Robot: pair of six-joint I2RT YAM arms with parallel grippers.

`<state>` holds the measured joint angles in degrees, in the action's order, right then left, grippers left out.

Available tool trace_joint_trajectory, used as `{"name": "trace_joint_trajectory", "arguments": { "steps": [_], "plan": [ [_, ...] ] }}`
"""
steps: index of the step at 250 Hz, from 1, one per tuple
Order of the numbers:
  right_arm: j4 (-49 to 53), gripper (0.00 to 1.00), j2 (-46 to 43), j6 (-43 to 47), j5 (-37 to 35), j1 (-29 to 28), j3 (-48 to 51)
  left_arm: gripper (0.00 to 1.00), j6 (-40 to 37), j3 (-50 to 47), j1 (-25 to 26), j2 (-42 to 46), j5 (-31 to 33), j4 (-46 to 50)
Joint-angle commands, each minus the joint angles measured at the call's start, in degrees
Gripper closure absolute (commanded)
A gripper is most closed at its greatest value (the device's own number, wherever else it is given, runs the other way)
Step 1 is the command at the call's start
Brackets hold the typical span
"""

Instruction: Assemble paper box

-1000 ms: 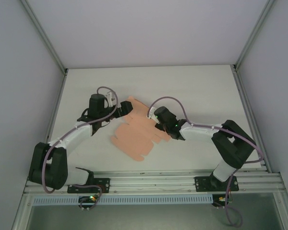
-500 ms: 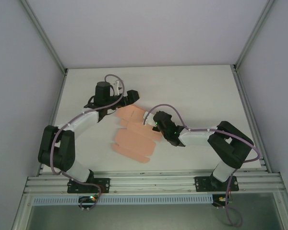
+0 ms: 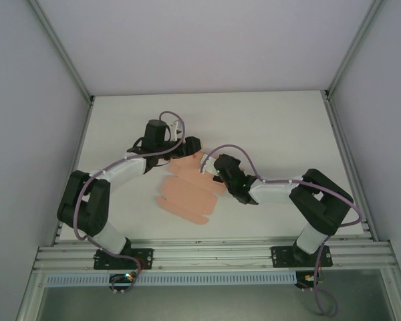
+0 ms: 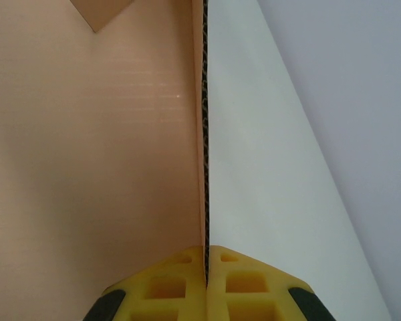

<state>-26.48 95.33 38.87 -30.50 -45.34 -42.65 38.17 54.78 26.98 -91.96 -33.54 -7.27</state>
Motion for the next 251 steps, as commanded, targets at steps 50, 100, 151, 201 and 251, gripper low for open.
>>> {"name": "trace_joint_trajectory", "arguments": {
  "steps": [50,100,151,201,251],
  "plan": [
    [-4.9,1.00,0.2,3.1,-3.4,-1.4,0.5,0.61,-0.6,3.9,1.8,-1.8,4.7,7.9],
    [-5.0,1.00,-0.1,2.9,-3.1,-2.0,1.3,0.85,-3.0,7.0,3.8,-1.5,13.4,16.5],
    [-6.0,1.00,-0.4,2.5,-4.2,-2.4,1.8,0.88,-3.6,8.2,4.4,-1.3,14.5,17.8],
    [-5.4,1.00,-2.0,2.4,-5.6,-1.7,2.7,0.45,-7.5,5.5,3.9,3.8,16.4,19.8],
    [-3.0,1.00,-4.6,1.1,-5.1,-0.8,3.5,0.06,-9.3,-2.1,0.4,13.5,22.0,22.8]
  ]
}}
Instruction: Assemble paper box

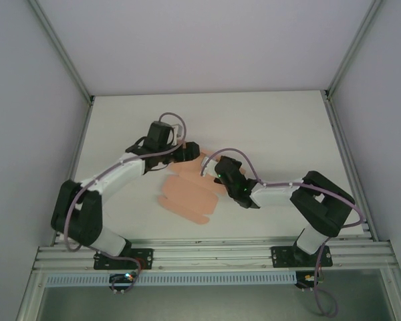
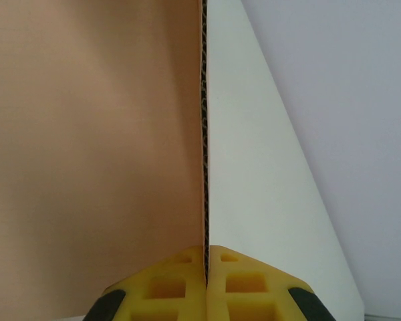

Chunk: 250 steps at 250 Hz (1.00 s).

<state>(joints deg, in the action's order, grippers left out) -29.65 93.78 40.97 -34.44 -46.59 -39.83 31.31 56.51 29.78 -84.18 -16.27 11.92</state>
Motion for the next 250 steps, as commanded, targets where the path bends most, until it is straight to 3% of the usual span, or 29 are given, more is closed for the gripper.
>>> {"name": "trace_joint_trajectory", "arguments": {
  "steps": [1,52,73,108,171,188,220,250],
  "plan": [
    [0.1,1.00,-3.0,-1.0,-1.1,0.4,0.7,0.06,-2.4,-3.9,-2.4,5.9,4.8,3.7],
    [2.6,1.00,-4.8,-3.1,0.2,0.7,0.8,0.11,-2.3,-10.2,-8.2,9.2,0.5,4.0],
    [2.8,1.00,-5.4,-3.9,0.6,0.7,0.9,0.20,-1.8,-10.7,-9.3,8.3,2.3,5.0],
    [3.3,1.00,-5.8,-4.5,1.1,0.8,0.9,0.20,-1.3,-11.2,-10.7,7.2,8.1,6.4],
    [3.7,1.00,-5.8,-5.3,2.4,0.9,0.9,0.20,-0.2,-13.5,-14.8,3.4,8.0,0.9],
    [3.6,1.00,-5.6,-5.7,2.8,0.9,0.9,0.21,-1.5,-13.3,-15.3,1.3,4.7,-1.9],
    [3.5,1.00,-5.7,-5.9,3.1,0.9,0.7,0.21,-5.8,-13.7,-13.7,-0.1,-7.4,-8.1],
    [2.8,1.00,-5.8,-6.5,3.7,0.9,0.8,0.21,-7.5,-15.7,-12.0,0.6,-12.6,-12.4]
  ]
}}
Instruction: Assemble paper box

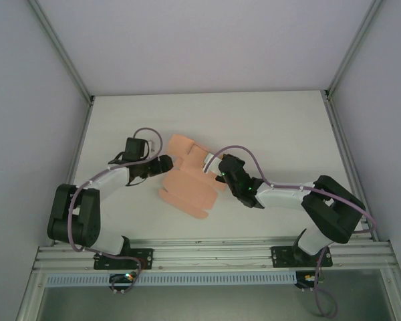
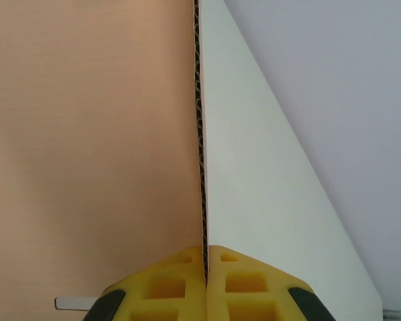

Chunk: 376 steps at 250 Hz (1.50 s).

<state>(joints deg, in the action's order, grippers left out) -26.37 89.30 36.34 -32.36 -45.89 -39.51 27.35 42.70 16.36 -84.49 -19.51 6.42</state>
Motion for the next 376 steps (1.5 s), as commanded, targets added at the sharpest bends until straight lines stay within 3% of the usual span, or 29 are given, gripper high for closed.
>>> {"name": "trace_joint_trajectory", "arguments": {
  "steps": [1,46,89,126,192,267,311,317,335,344,357,367,376],
  "plan": [
    [-0.5,1.00,-1.3,-1.9,1.7,0.2,0.5,0.21,-3.6,-2.0,1.5,0.9,-9.5,-7.1],
    [-0.7,1.00,-1.8,-2.2,3.9,0.3,0.6,0.23,-3.3,-2.9,2.4,-1.7,-11.6,-9.9],
    [-2.5,1.00,-3.4,-2.5,7.4,0.8,1.8,0.34,-1.9,-4.9,3.1,-4.5,-18.2,-18.9],
    [-2.5,1.00,-5.9,-4.3,11.5,2.0,3.0,0.50,-2.2,-5.3,3.9,-5.0,-18.3,-21.1],
    [-2.8,1.00,-8.4,-5.3,16.4,3.0,4.5,0.64,-1.1,-6.3,4.1,-5.8,-21.6,-25.3],
    [-1.7,1.00,-9.0,-5.4,17.2,3.9,4.6,1.00,-1.5,-6.1,4.2,-5.2,-21.2,-24.7],
    [-0.1,1.00,-9.0,-4.0,16.4,4.1,4.1,1.00,-4.7,-5.0,4.3,-3.7,-17.3,-18.6],
    [0.4,1.00,-9.0,-3.6,16.2,4.1,4.0,0.89,-5.0,-4.7,4.3,-3.5,-16.7,-17.8],
    [2.2,1.00,-8.9,-1.9,15.3,4.1,3.2,0.75,-5.7,-4.6,4.3,-2.3,-15.1,-15.2],
    [3.3,1.00,-8.7,-0.6,14.4,4.1,2.6,0.60,-5.9,-4.3,4.3,-1.3,-13.7,-13.5],
    [4.5,1.00,-8.1,1.3,12.8,4.1,1.8,0.49,-6.6,-4.2,4.1,0.2,-11.5,-11.1],
    [5.1,1.00,-7.5,3.0,11.5,4.1,1.2,0.33,-6.9,-3.9,4.2,1.7,-9.3,-8.7],
    [5.5,1.00,-6.9,4.6,10.2,4.1,0.6,0.28,-7.1,-3.8,4.0,3.1,-7.7,-6.8]
  ]
}}
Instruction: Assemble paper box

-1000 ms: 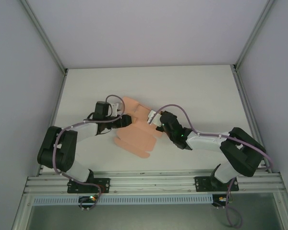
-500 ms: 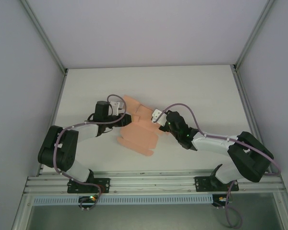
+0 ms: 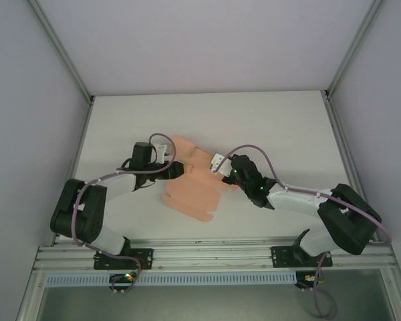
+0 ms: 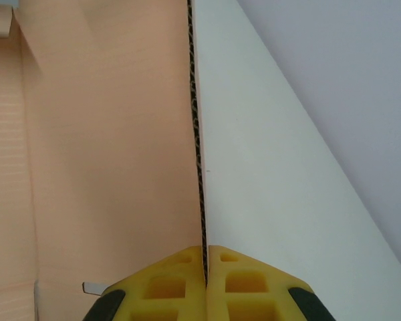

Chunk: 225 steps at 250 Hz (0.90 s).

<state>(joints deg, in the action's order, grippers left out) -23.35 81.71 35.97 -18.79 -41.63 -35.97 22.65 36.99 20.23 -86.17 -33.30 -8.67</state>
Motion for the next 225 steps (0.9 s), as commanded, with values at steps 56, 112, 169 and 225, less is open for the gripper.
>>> {"name": "trace_joint_trajectory", "arguments": {
  "steps": [56,112,169,225],
  "plan": [
    [-3.8,1.00,5.0,19.0,-9.2,-1.3,-4.2,0.00,-0.7,3.1,-3.7,14.1,17.3,17.9],
    [-16.9,1.00,11.3,34.9,-13.2,-2.4,-5.3,0.00,3.2,7.2,-11.6,13.9,24.3,19.4],
    [-36.1,1.00,19.6,43.8,-16.7,-4.9,-3.1,0.00,3.5,11.8,-12.9,3.0,24.0,14.0],
    [-33.1,1.00,20.7,40.2,-18.9,-5.4,-3.9,0.15,0.2,14.3,-10.9,-5.6,15.0,10.0]
  ]
}}
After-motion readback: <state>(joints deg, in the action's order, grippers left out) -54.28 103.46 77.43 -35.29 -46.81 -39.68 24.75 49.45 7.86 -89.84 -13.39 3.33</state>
